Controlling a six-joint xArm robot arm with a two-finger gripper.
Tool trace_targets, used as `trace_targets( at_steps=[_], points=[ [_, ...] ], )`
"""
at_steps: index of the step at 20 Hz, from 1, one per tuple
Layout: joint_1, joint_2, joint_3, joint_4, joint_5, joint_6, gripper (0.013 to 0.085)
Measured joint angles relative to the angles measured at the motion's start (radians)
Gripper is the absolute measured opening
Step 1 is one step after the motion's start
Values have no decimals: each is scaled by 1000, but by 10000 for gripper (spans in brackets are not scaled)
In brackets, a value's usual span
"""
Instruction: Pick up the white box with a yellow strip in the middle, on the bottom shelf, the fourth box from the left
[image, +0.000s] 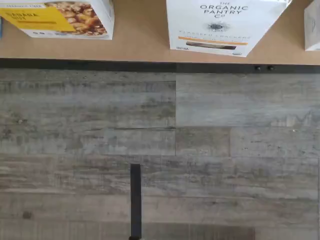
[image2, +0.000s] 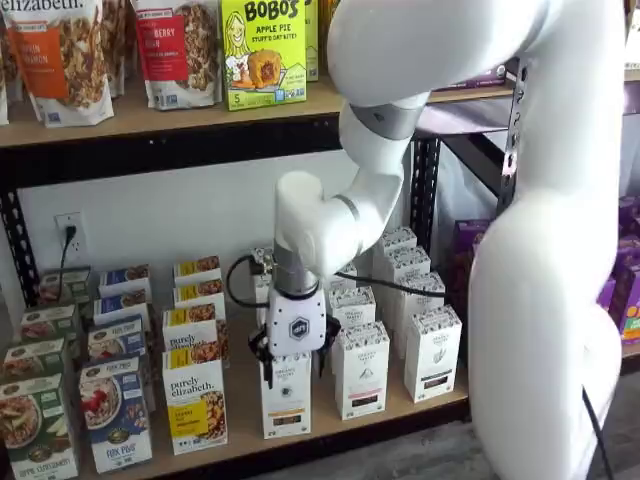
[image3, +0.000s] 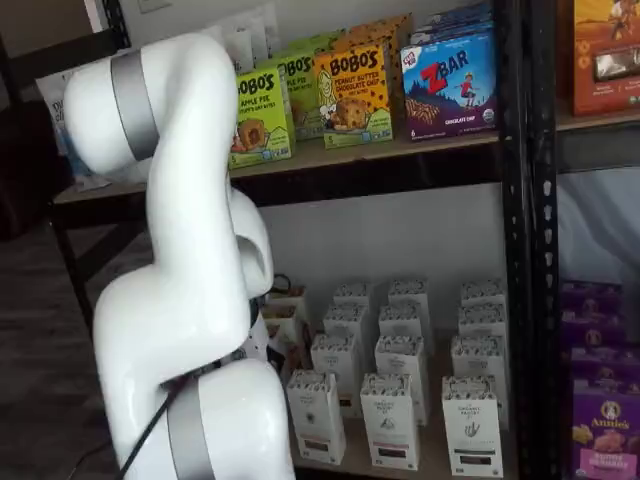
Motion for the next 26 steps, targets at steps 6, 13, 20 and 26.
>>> trace_targets(
  at_steps=[6, 13, 20, 26],
  points=[
    [-15, 114, -74, -38, -52, 20, 850],
    [-38, 240, -186, -13, -68, -28, 850],
    [-76, 336, -282, 1, -64, -79, 850],
    [-107, 399, -357, -29, -44, -81, 850]
  ],
)
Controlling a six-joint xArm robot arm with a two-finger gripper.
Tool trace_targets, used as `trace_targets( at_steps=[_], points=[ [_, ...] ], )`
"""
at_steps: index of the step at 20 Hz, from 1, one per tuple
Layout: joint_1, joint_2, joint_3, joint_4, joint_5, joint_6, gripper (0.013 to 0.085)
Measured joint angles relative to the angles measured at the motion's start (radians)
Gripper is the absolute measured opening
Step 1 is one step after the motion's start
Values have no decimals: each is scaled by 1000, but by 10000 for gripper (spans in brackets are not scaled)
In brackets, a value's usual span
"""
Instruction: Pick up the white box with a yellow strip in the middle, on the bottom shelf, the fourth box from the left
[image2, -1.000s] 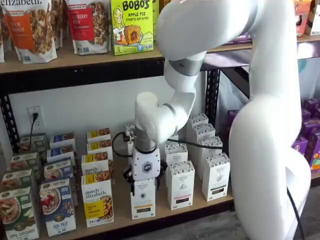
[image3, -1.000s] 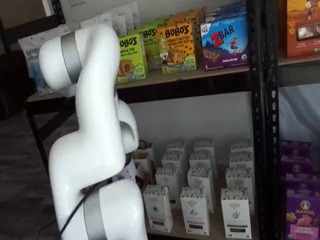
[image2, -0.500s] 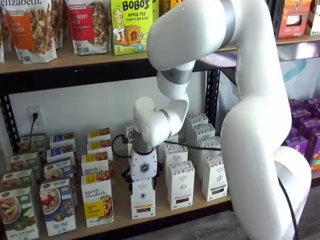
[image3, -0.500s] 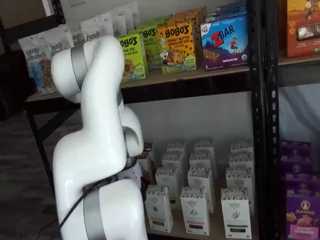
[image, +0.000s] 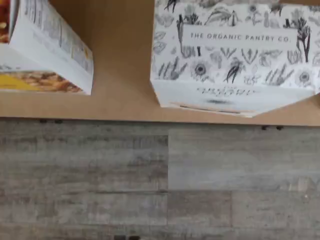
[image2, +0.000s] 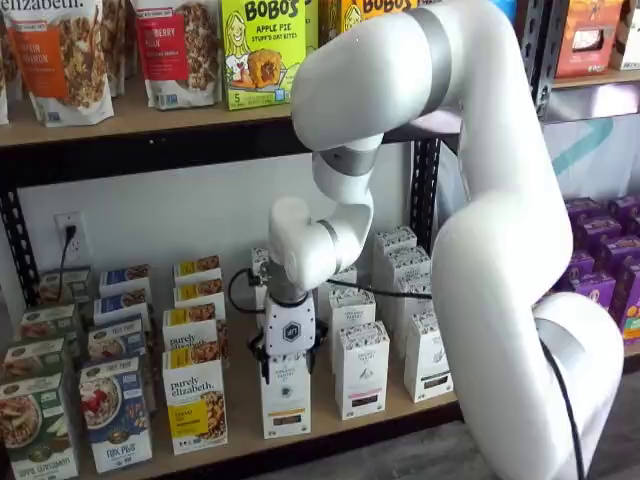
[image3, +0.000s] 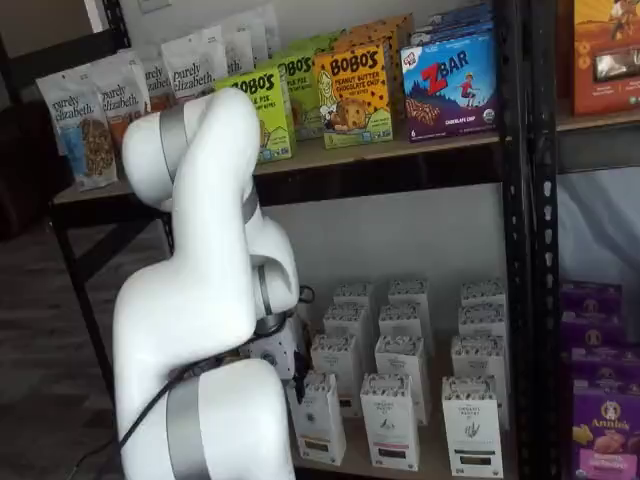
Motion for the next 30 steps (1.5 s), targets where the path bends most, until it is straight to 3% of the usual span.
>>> trace_targets(
  at_steps=[2, 5, 10, 18, 30],
  points=[
    [-10, 16, -22, -5, 7, -6, 850],
    [-31, 54, -74, 27, 13, -56, 850],
    [-50, 105, -148, 53, 37, -99, 850],
    [-75, 177, -260, 47, 49, -119, 850],
    [-91, 207, -325, 55, 108, -141, 850]
  ],
)
